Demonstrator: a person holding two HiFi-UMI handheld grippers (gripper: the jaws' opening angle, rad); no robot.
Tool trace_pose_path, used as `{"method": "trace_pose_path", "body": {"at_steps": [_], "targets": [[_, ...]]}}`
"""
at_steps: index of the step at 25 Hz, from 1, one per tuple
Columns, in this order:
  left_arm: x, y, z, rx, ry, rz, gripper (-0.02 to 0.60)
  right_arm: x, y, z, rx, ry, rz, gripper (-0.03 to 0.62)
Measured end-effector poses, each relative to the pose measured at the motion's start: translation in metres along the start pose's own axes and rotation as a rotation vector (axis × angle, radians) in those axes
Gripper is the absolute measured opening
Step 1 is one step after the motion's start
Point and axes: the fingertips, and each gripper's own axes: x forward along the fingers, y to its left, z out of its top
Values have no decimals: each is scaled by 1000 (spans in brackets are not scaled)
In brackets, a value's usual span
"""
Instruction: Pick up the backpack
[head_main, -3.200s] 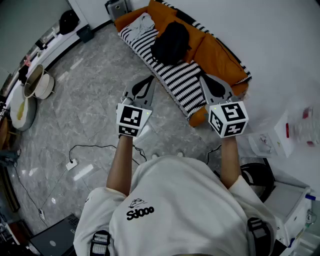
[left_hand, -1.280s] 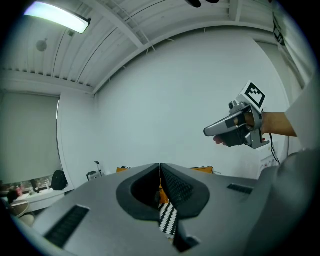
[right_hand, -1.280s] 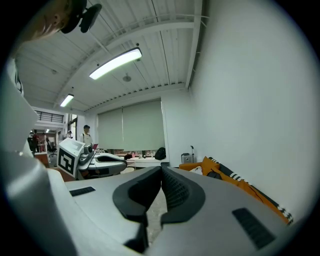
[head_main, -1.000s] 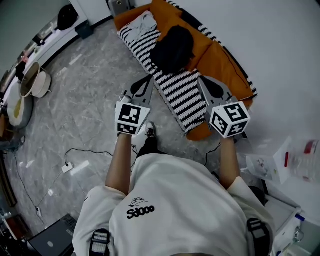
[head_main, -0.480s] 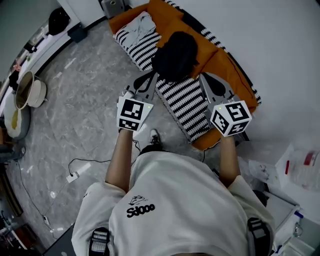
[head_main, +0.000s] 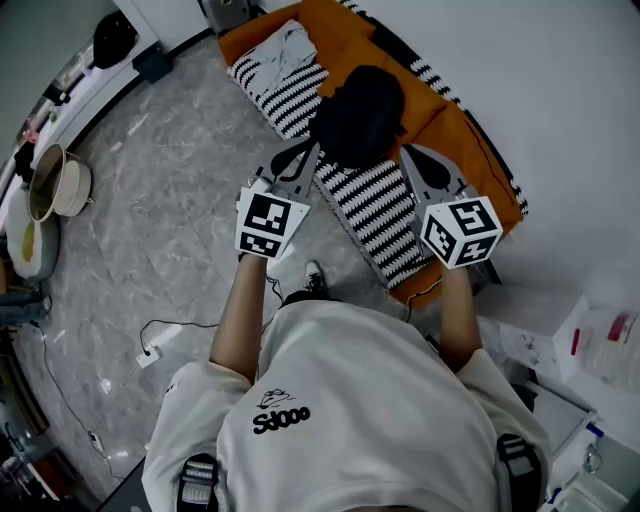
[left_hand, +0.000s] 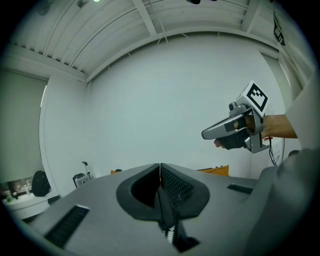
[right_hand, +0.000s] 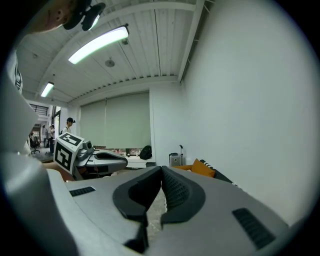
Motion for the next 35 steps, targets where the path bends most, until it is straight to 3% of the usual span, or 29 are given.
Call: {"method": "trace_pose_path", "body": {"at_steps": [18,26,35], "targets": [[34,70,-34,-9,21,-100,21,71,-11,0,-1,29,-144,35],[53,82,-42,-19,31,-133,21,85,-17,-4,-1,49,-159,35],[100,100,-46,0,60,-137,22,124,-65,-7,35,33,-164,35]]}}
